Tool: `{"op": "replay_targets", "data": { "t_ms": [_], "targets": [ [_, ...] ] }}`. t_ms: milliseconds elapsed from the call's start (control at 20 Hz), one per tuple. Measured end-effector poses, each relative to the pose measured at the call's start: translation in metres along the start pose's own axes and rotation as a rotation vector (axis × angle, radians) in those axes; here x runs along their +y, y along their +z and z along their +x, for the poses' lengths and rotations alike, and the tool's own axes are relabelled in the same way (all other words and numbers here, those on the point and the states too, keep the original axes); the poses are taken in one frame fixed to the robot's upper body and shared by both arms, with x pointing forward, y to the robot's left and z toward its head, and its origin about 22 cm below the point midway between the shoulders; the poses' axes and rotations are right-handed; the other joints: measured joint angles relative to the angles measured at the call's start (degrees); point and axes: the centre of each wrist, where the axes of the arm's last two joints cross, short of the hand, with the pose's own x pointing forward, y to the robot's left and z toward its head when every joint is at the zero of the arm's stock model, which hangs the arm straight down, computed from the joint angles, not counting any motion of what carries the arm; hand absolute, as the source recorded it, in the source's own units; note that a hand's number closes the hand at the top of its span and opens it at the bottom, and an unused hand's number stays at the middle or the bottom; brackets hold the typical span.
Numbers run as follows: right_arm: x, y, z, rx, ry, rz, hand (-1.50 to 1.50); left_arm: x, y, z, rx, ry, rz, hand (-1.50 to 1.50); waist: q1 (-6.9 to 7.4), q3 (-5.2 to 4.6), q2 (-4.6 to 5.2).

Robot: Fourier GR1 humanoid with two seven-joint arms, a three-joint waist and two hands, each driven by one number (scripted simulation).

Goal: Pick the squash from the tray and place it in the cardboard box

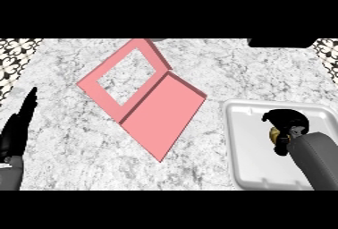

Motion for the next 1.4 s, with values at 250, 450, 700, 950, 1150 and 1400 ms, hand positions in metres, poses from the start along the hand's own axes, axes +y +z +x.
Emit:
{"op": "replay_targets", "data": {
  "t_ms": [250,450,700,950,1150,1400],
  "targets": [
    [0.002,-0.007,0.001,0.001,0.06,-0.121,1.5,0.001,0.001,0.006,0.0,0.001,-0.003,0.0,0.16,-0.08,-0.08],
    [-0.002,-0.006,-0.004,0.016,0.111,-0.21,1.5,-0.001,0.002,0.007,0.0,0.004,0.0,0.0,-0.12,0.1,0.13],
    [-0.008,0.005,0.006,-0.162,0.003,-0.441,1.5,0.004,0.003,0.005,0.013,0.001,0.011,0.0,-0.81,0.36,0.21],
    [-0.019,0.033,0.004,-0.367,-0.141,-0.708,1.5,0.008,0.007,-0.001,0.025,0.0,0.017,0.0,-1.68,0.4,-0.01],
    [-0.03,0.058,-0.004,-0.464,-0.219,-0.899,1.5,0.007,0.007,0.004,0.018,0.001,0.02,0.0,-1.68,0.39,0.02],
    [-0.038,0.094,-0.001,-0.624,-0.253,-1.067,1.5,0.004,0.006,-0.001,0.017,0.006,0.016,0.0,-1.54,0.35,0.15]
  ]
}}
